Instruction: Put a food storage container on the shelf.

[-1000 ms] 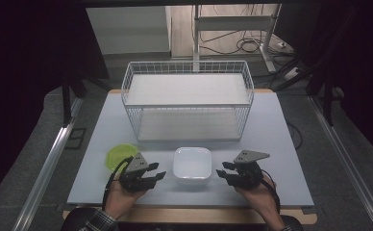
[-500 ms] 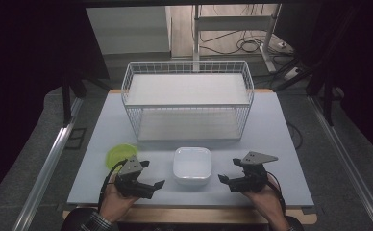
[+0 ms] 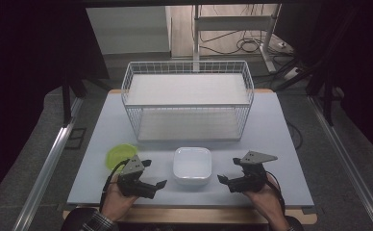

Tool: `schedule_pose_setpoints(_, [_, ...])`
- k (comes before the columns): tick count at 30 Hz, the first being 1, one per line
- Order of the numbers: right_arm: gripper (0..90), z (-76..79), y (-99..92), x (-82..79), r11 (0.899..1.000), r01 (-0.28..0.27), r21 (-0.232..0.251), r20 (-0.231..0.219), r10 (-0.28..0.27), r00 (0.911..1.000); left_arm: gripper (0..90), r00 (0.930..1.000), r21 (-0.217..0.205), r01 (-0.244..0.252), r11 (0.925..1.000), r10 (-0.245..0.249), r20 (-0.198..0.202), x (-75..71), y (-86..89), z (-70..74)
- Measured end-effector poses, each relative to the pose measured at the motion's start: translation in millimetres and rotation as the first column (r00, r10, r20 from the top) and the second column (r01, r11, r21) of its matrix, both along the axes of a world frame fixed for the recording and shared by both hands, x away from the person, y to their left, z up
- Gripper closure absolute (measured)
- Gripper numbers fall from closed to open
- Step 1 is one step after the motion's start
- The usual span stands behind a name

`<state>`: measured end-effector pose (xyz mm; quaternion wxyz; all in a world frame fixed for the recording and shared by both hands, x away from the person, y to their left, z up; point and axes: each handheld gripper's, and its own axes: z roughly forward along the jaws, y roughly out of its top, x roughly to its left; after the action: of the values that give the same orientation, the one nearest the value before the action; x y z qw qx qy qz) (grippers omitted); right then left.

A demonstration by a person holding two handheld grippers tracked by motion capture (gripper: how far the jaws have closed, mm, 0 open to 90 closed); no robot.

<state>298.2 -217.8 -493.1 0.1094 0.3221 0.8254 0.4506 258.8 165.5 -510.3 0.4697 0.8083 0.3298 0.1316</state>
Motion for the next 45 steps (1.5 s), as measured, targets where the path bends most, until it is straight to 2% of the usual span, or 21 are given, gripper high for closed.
schedule_pose_setpoints(3, [7.2, 0.5, 2.3, 0.6, 1.0, 0.002, 0.001, -0.003, -0.002, 1.0, 5.1, 0.9997, -0.006, 0.024, 0.9997, -0.024, 0.008, 1.7, -3.8, 0.7])
schedule_pose_setpoints(9, [4.9, 3.6, 11.8, 3.8, 1.0, -0.006, 0.007, -0.002, 0.006, 1.0, 5.5, 0.999, 0.001, 0.031, 0.9995, -0.031, -0.031, 12.5, -13.8, 8.5])
schedule_pose_setpoints(13, [0.8, 5.8, 22.0, 5.3, 1.0, 0.004, -0.027, -0.003, -0.004, 1.0, 4.3, 0.9981, -0.01, 0.027, 0.9996, -0.028, -0.055, 21.0, -20.4, 11.7])
schedule_pose_setpoints(16, [0.9, 8.4, 27.0, 6.2, 1.0, 0.003, -0.024, -0.007, -0.003, 1.0, 3.8, 0.9974, -0.003, 0.038, 0.9993, -0.039, -0.061, 26.1, -25.8, 12.3])
schedule_pose_setpoints(19, [3.0, 11.8, 32.4, 7.4, 0.999, -0.019, -0.031, -0.035, 0.018, 0.9992, 3.1, 0.9959, 0.006, 0.047, 0.9989, -0.047, -0.077, 31.8, -30.6, 12.4])
schedule_pose_setpoints(22, [5.4, 12.3, 38.1, 11.4, 0.998, -0.037, -0.041, -0.064, 0.034, 0.9973, 3.0, 0.991, -0.016, 0.059, 0.9981, -0.061, -0.12, 39.0, -35.7, 12.1])
schedule_pose_setpoints(25, [7.7, 8.9, 44.7, 19.6, 0.999, -0.043, -0.027, -0.115, 0.04, 0.9925, 4.7, 0.9879, -0.022, 0.063, 0.9978, -0.066, -0.141, 46.0, -40.8, 10.2])
schedule_pose_setpoints(28, [8.7, 7.0, 47.9, 23.8, 0.999, -0.045, -0.028, -0.132, 0.041, 0.9904, 5.8, 0.9847, -0.038, 0.058, 0.9976, -0.064, -0.162, 51.5, -44.3, 7.7])
schedule_pose_setpoints(31, [9.9, 2.9, 52.2, 29.6, 0.999, -0.05, -0.019, -0.164, 0.047, 0.9853, 6.6, 0.9784, -0.045, 0.069, 0.9966, -0.077, -0.192, 58.6, -46.8, 3.7])
schedule_pose_setpoints(35, [13.6, -0.3, 54.6, 35.5, 0.999, -0.052, 0.012, -0.207, 0.054, 0.9768, 7.2, 0.9674, -0.081, 0.092, 0.9924, -0.109, -0.229, 62.8, -48.3, -0.2])
schedule_pose_setpoints(37, [15.2, -2.2, 54.8, 38.3, 0.998, -0.051, 0.034, -0.238, 0.057, 0.9697, 8.3, 0.9603, -0.101, 0.111, 0.9887, -0.133, -0.245, 63.0, -49.1, -0.9])
schedule_pose_setpoints(40, [17.0, -4.7, 54.4, 40.5, 0.997, -0.048, 0.061, -0.285, 0.063, 0.9565, 9.1, 0.9585, -0.097, 0.106, 0.9896, -0.128, -0.255, 61.3, -50.0, -0.3])
schedule_pose_setpoints(42, [19.8, -3.8, 53.8, 39.2, 0.998, -0.029, 0.064, -0.313, 0.048, 0.9484, 11.9, 0.9579, -0.093, 0.101, 0.9906, -0.122, -0.26, 60.1, -49.0, 1.3])
schedule_pose_setpoints(44, [23.6, -1.8, 53.0, 37.2, 0.998, -0.021, 0.056, -0.311, 0.037, 0.9495, 18.6, 0.9615, -0.077, 0.088, 0.9932, -0.105, -0.254, 57.2, -46.3, 4.2])
schedule_pose_setpoints(45, [26.7, -0.3, 52.5, 35.5, 0.998, -0.019, 0.051, -0.301, 0.034, 0.9529, 22.5, 0.9599, -0.072, 0.088, 0.9935, -0.104, -0.26, 55.8, -45.2, 5.9])
